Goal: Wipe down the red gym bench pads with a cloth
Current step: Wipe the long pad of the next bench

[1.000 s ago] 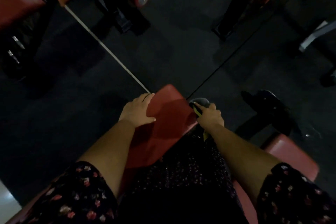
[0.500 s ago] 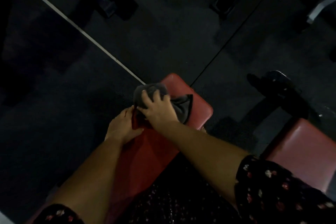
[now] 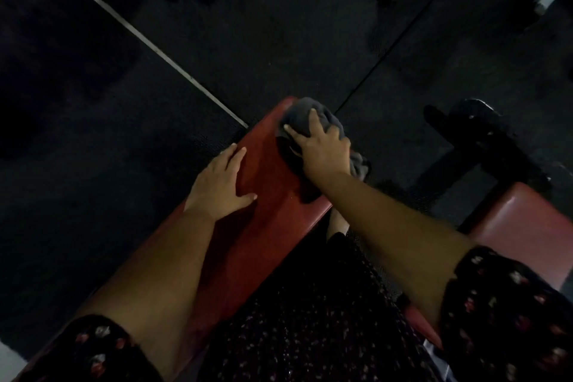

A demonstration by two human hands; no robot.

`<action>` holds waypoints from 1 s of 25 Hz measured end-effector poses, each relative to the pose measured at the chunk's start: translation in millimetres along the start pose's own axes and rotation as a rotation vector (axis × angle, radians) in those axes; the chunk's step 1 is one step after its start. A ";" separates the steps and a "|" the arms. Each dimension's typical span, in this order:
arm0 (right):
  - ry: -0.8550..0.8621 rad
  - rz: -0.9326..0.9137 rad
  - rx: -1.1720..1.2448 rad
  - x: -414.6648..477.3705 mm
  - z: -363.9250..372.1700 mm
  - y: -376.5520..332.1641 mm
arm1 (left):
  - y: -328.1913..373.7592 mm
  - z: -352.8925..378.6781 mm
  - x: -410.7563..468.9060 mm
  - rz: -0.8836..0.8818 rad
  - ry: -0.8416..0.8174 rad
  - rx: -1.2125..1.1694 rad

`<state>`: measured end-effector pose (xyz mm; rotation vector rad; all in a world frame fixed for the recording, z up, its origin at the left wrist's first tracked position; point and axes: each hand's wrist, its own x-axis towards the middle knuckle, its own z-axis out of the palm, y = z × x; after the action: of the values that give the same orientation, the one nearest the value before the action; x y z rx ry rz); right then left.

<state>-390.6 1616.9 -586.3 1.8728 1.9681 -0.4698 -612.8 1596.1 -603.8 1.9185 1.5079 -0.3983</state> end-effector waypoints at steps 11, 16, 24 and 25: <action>-0.041 0.031 -0.142 -111.4 64.8 41.8 | -0.9 5.7 -1.3 0.003 -0.005 0.024; 0.019 -0.036 -0.108 -45.5 23.7 -3.3 | -7.0 11.1 -10.1 -0.015 -0.012 0.026; 0.090 -0.207 -0.199 19.8 -8.9 -43.7 | -11.5 6.6 -13.0 0.010 -0.038 0.015; 0.095 -0.242 -0.196 12.4 -2.8 -38.6 | -11.6 7.4 -12.9 0.011 -0.030 0.019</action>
<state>-429.7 1626.9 -590.8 1.5729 2.2278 -0.2470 -626.4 1583.0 -605.1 1.9261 1.4791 -0.4361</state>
